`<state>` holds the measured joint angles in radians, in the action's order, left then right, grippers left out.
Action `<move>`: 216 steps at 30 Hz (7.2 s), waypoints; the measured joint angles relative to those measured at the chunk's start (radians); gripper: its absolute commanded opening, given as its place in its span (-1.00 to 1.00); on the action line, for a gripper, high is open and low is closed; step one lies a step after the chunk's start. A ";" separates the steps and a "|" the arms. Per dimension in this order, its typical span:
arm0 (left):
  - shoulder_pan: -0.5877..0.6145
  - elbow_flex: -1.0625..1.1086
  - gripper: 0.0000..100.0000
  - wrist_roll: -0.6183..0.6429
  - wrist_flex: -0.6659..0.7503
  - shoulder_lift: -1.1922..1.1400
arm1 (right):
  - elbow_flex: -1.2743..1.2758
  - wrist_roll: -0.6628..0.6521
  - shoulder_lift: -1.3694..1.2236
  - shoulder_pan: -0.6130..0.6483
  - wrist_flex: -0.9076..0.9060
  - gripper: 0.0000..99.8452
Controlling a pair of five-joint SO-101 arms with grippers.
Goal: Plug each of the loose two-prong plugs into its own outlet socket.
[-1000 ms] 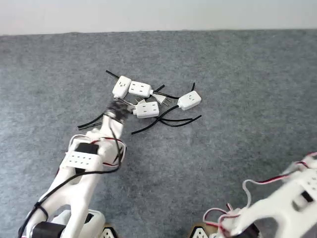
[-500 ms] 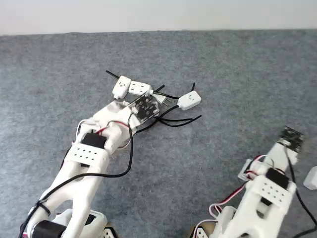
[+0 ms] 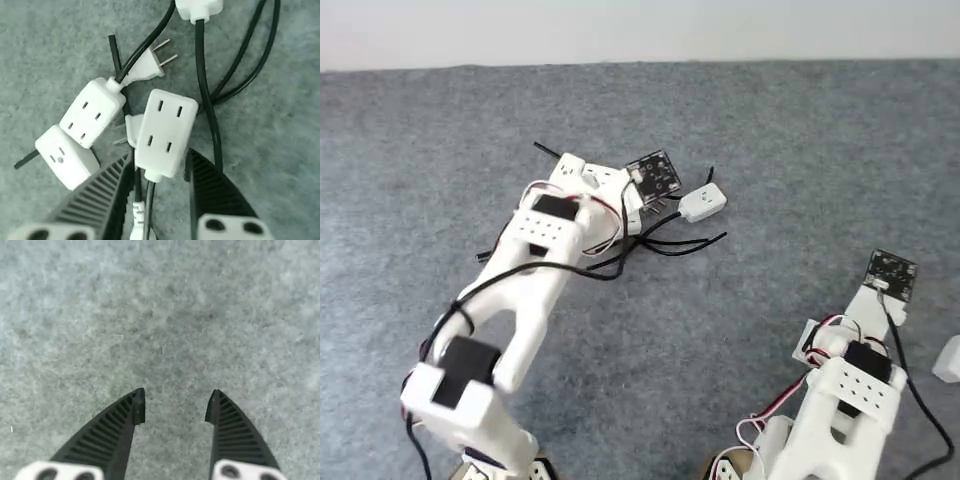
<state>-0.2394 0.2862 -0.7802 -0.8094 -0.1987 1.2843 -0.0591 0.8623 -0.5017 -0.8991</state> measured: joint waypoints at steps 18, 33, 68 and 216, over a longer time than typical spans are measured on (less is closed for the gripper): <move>0.009 -0.210 -0.61 -0.064 -0.008 -0.253 | 0.012 -0.028 0.005 0.028 0.003 -0.60; -0.014 -0.305 -0.92 0.025 -0.152 -0.319 | 0.026 -0.028 0.006 0.028 0.040 -0.60; -0.305 0.568 -0.98 1.297 -0.147 0.350 | 0.041 -0.028 0.006 0.054 0.064 -0.60; 0.852 0.433 -0.27 1.280 -0.003 0.229 | -1.452 -0.272 -1.405 1.005 -0.078 -0.98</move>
<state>0.6122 0.7188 0.4994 -0.8124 0.0299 -0.1672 -0.3307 -0.5432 0.5033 -0.9774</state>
